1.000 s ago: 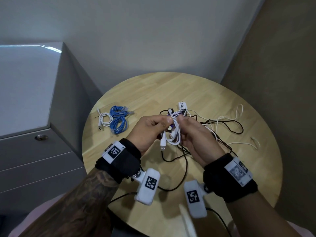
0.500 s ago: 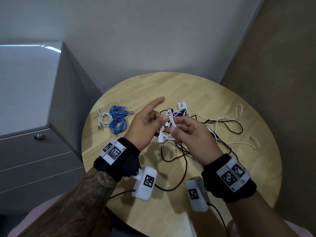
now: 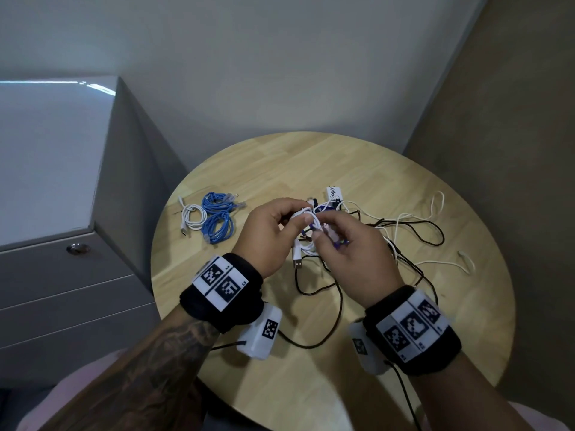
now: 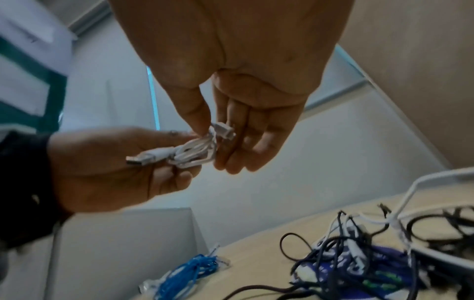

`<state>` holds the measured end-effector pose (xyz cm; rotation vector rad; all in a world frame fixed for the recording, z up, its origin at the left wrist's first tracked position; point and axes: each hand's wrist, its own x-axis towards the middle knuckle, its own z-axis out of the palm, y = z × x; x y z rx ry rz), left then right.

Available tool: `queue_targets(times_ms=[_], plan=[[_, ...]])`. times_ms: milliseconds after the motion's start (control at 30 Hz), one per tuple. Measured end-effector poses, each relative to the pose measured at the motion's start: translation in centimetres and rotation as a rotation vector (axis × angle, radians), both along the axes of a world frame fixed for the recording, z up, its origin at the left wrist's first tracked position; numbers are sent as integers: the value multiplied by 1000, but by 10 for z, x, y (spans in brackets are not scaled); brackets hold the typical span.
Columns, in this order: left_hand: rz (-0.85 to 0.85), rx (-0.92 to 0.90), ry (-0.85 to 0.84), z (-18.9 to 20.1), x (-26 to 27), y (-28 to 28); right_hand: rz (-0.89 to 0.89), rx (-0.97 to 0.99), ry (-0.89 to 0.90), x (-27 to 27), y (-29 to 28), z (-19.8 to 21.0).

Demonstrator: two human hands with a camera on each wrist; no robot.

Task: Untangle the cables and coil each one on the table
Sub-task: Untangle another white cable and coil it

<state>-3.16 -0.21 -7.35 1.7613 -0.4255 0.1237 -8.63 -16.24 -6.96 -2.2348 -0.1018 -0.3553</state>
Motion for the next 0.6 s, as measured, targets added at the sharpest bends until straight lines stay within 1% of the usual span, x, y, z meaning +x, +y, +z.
queue_targets(times_ms=[67, 167, 233, 300, 400, 500, 600], plan=[[14, 24, -45, -2, -1, -2, -48, -161, -72, -3, 3, 2], [15, 30, -66, -2, -1, -3, -125, -221, -224, -4, 4, 2], [-8, 28, -55, 0, 0, -2, -143, -276, -286, -2, 3, 1], [-44, 17, -10, 3, 2, 1, -138, -287, -279, -1, 1, 0], [-73, -2, 41, 6, 6, 11, -95, -241, -217, 1, -5, 0], [-89, 43, 75, 4, 9, 16, -97, -140, -166, 6, -19, -1], [-90, 97, 64, 0, 9, 16, -109, -125, -145, 8, -25, -3]])
